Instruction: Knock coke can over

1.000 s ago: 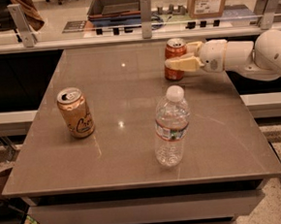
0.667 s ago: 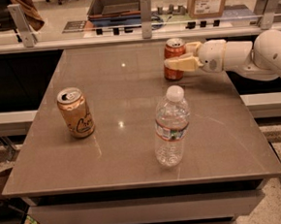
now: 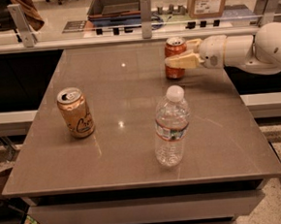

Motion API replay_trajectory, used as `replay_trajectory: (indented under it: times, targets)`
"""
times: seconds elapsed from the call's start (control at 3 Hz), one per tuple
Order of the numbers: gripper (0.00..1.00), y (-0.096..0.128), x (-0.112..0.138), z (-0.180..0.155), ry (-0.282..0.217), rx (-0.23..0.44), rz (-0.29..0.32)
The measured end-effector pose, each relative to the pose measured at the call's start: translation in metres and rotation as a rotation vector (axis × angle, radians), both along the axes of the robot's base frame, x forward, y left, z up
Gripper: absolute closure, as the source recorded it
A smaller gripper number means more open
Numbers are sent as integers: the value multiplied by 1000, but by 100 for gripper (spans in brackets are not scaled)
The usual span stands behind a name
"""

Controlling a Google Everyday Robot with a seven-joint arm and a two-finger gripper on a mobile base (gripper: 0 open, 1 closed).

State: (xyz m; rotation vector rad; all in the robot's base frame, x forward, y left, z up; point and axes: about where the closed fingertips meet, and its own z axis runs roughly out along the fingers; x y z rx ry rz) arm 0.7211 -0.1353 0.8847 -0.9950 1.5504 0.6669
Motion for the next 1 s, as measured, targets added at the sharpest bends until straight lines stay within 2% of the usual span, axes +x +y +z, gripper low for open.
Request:
replay_trajectory:
  times: [0.67, 1.0]
  targets:
    - [100, -27, 4, 7, 85, -230, -115]
    - [100, -40, -3, 1, 135, -352, -176]
